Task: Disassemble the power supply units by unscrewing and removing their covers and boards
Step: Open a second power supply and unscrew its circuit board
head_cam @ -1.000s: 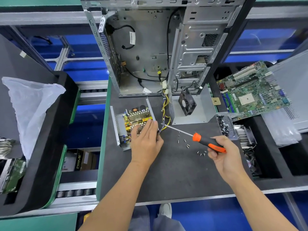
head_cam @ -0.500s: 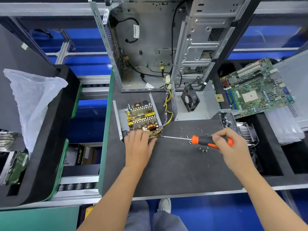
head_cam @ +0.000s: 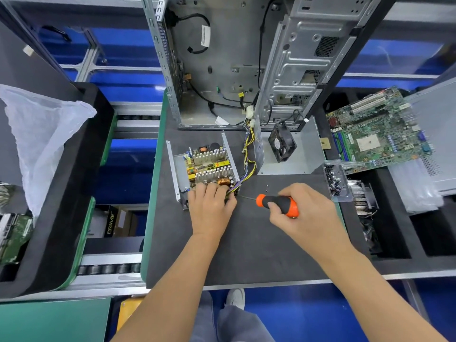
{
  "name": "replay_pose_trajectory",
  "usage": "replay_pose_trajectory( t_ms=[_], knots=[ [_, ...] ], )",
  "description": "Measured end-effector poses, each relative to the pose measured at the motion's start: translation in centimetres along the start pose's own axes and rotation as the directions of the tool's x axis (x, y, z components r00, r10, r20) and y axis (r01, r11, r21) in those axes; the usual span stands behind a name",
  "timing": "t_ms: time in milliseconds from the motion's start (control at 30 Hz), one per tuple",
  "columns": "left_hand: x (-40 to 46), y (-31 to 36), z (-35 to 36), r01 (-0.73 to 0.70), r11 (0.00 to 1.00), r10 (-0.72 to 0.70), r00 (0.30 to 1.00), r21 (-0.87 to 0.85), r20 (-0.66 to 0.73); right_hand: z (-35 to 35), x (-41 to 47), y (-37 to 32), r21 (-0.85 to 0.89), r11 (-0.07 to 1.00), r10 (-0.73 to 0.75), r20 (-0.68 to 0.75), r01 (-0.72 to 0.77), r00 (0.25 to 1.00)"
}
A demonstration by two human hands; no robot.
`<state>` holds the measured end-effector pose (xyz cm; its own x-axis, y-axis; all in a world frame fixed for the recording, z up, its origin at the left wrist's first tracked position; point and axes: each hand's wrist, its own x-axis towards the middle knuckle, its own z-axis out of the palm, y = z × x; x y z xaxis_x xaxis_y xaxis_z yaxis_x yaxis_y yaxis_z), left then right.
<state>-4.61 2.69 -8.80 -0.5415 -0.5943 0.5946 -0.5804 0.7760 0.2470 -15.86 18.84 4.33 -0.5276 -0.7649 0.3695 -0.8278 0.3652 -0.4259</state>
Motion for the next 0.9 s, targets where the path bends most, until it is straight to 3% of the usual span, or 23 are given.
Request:
replay_pose_trajectory(
  t_ms=[667,900],
  knots=[
    [0.0,0.1,-0.2,-0.005,1.0,0.006,0.999,-0.028,0.047,0.6,0.3,-0.8,-0.075,0.994,-0.079,-0.04,0.076,0.996],
    [-0.1,0.1,-0.4,-0.011,0.999,0.014,0.997,-0.036,0.071,-0.7,2.6,-2.5,-0.186,0.979,-0.074,0.076,0.087,0.994]
  ],
)
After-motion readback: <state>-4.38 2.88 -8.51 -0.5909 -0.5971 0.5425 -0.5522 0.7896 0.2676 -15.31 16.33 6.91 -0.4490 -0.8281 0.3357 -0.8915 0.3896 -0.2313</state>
